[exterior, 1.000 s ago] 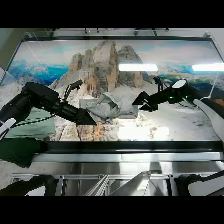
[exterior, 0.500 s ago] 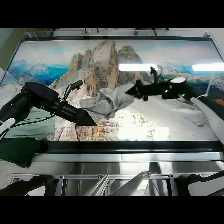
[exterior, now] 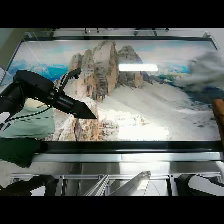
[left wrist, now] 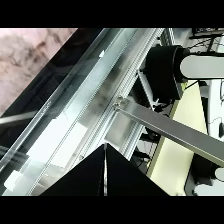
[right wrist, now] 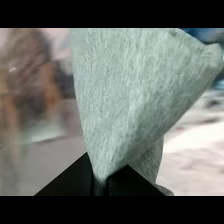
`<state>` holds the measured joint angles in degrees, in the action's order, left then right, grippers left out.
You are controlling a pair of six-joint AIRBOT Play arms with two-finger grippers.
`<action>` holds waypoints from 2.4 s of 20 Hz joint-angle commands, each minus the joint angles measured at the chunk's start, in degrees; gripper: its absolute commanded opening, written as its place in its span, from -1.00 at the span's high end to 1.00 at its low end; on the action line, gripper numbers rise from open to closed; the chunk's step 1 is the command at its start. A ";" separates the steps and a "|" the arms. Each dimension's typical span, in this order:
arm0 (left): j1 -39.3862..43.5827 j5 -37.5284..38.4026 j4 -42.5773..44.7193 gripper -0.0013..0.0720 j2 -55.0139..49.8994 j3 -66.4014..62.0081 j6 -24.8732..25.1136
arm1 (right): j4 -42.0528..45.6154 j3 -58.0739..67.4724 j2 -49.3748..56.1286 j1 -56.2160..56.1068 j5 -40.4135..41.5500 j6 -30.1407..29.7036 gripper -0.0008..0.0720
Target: Fold the shirts.
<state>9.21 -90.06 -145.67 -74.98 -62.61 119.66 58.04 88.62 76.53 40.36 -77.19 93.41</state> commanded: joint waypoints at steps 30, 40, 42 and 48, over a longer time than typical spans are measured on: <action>-0.20 7.69 9.14 0.93 19.87 0.35 -2.80 | -12.92 -25.03 -16.37 -13.62 -3.80 -18.58 0.94; -0.17 17.20 9.49 0.93 34.32 20.02 -8.35 | -12.94 -43.71 -33.75 -31.56 13.73 -21.31 0.94; -0.17 17.31 9.53 0.93 34.29 20.06 -8.31 | -13.33 -43.71 -32.96 -31.54 13.33 -21.42 0.94; -0.17 21.00 9.53 0.93 34.32 20.06 -8.31 | -13.73 -43.71 -32.81 -31.52 12.48 -21.22 0.94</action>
<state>9.08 -71.09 -136.07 -40.82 -42.78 111.57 44.47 45.12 43.79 9.02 -65.01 72.34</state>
